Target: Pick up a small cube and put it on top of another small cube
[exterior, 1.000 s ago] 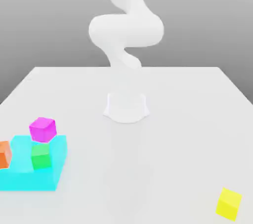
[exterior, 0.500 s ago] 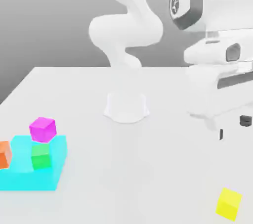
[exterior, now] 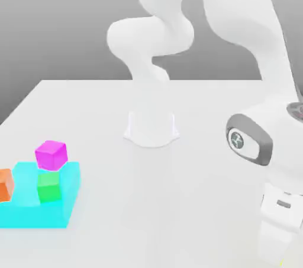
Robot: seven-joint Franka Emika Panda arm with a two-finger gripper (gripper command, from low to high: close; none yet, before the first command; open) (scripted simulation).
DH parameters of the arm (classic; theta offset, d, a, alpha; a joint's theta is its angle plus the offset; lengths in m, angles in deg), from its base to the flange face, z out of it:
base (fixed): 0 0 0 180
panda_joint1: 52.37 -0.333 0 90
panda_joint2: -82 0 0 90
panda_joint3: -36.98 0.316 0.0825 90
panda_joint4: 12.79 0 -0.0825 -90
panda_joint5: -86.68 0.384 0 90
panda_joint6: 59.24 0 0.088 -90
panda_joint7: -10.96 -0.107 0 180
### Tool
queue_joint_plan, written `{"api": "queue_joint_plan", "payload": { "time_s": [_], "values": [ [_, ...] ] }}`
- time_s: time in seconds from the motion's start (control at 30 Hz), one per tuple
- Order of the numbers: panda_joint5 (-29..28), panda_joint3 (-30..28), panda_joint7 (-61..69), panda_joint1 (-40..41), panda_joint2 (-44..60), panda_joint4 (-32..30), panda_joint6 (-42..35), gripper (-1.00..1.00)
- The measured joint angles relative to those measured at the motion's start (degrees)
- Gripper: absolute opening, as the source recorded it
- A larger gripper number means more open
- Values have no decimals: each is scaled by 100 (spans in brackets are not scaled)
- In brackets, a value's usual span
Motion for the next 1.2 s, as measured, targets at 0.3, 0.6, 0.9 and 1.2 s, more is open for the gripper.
{"api": "queue_joint_plan", "payload": {
  "time_s": [0.3,0.6,0.9,1.2],
  "values": [
    [250,146,196,208,-831,-208,-622,-100],
    [225,-1111,336,1487,-2245,-930,-1218,-100],
    [561,-2140,789,3503,-3681,-1747,-1849,-100],
    [1007,-2317,1138,3563,-2922,-1983,-900,100]
  ]
}}
